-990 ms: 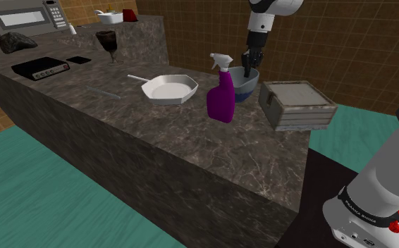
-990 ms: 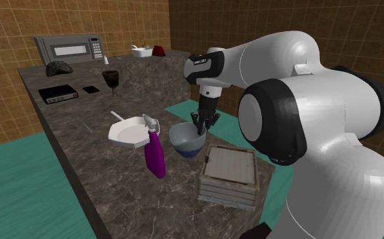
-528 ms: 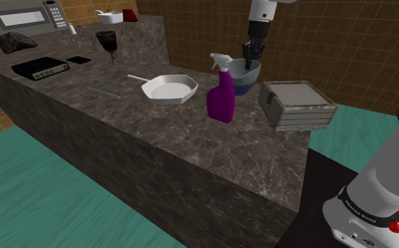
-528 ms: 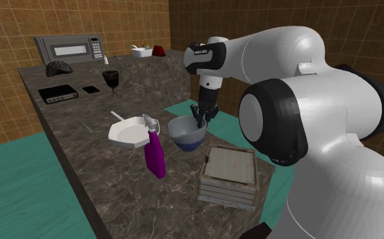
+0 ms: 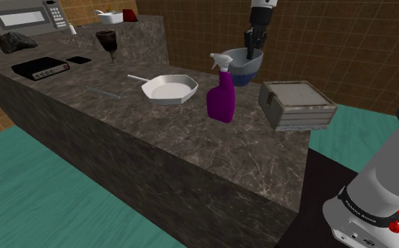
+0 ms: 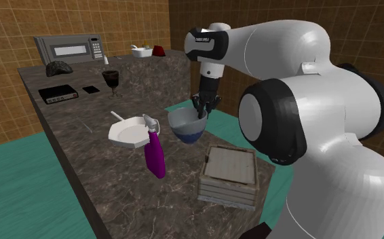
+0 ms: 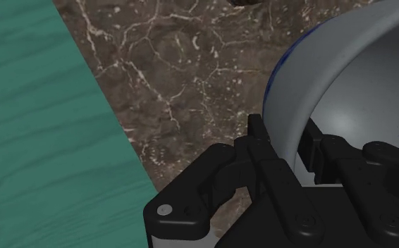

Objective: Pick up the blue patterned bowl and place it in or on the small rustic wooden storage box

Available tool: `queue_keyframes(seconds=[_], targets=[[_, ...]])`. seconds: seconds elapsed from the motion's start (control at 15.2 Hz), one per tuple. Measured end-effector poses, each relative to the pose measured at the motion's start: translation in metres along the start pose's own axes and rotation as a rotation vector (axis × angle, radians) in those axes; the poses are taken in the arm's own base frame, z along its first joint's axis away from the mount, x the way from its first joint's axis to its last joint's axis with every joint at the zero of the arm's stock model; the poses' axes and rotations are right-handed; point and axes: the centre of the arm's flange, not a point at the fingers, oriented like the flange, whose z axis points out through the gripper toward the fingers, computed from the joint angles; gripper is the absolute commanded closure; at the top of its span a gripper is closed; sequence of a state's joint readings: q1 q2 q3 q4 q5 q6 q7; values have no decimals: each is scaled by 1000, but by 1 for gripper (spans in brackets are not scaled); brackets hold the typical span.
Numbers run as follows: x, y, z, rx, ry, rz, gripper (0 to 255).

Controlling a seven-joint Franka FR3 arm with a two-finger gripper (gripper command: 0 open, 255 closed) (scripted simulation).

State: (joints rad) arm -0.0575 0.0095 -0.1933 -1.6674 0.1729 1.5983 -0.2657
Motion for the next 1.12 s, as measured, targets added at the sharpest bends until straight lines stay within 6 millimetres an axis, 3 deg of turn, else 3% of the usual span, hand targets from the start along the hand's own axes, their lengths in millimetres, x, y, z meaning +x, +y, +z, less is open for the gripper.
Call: queue_keyframes(seconds=[1.12], targets=[[-8,-16,-81,0,-1,0,255]])
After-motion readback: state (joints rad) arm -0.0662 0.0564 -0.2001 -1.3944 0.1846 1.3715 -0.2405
